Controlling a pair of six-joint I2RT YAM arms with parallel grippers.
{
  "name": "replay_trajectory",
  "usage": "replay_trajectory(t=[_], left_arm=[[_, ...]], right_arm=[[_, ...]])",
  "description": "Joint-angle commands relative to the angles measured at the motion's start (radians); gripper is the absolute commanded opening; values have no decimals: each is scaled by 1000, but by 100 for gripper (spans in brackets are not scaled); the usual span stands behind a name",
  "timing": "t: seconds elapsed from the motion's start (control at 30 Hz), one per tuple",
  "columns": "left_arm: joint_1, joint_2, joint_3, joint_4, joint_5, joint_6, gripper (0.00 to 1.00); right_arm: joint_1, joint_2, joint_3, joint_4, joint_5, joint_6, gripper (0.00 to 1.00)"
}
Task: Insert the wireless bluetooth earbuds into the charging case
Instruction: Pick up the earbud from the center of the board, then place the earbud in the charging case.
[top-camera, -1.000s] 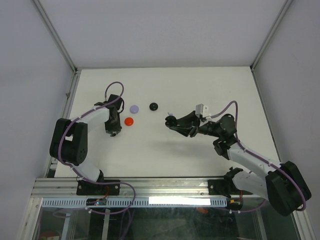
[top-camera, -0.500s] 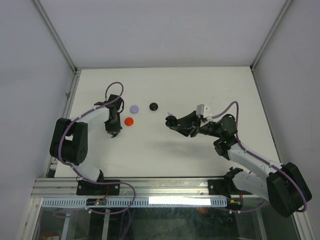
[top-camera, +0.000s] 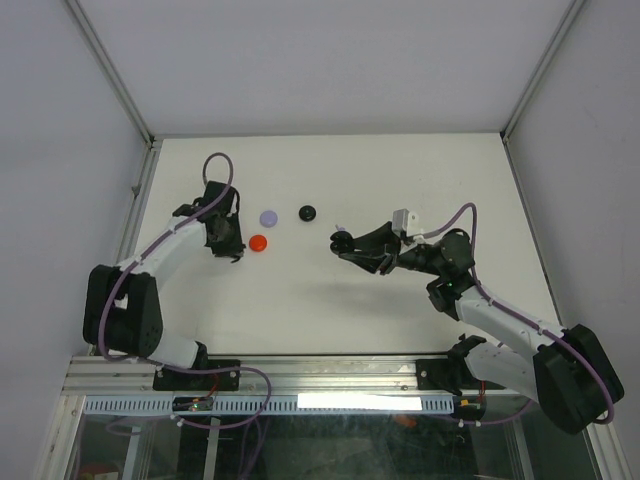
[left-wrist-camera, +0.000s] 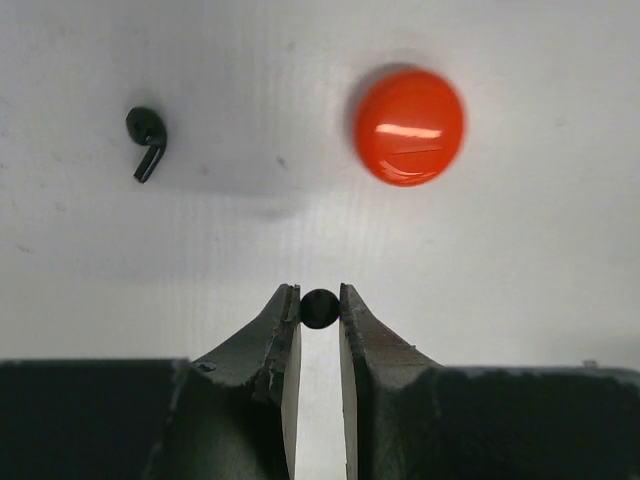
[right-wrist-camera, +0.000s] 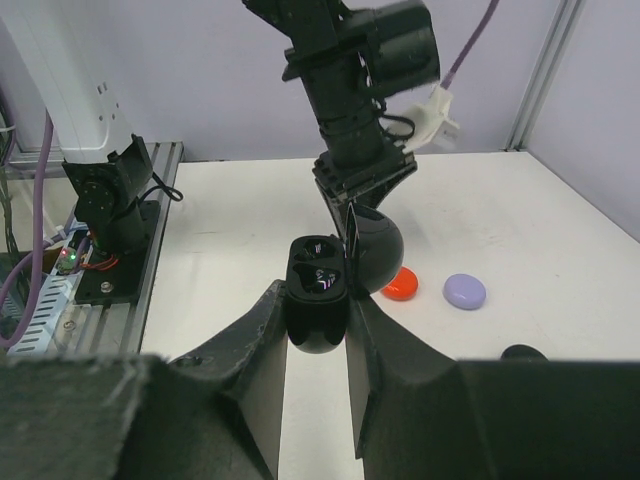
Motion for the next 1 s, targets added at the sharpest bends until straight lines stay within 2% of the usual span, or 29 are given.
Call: replay_trajectory(t=[0.0,0.37,0.57,0.77,0.97], left_arm=[[3,-155,16,113,167,-42,0],[-8,-443,-99,474,429,-189,0],[-44,-588,-217,752,547,-304,0],[-129,-673,-283,973,530,-372,0],[-224,-659,-341,1181,491,-501,0]], right_arm=[[15,-2,9,76,37,-23,0],[20,13,-3,142,120,-59,0],[22,49,-22,254,159,-66,0],[29,95,-4,315,183,-56,0],[36,121,1,374,217,-53,0]])
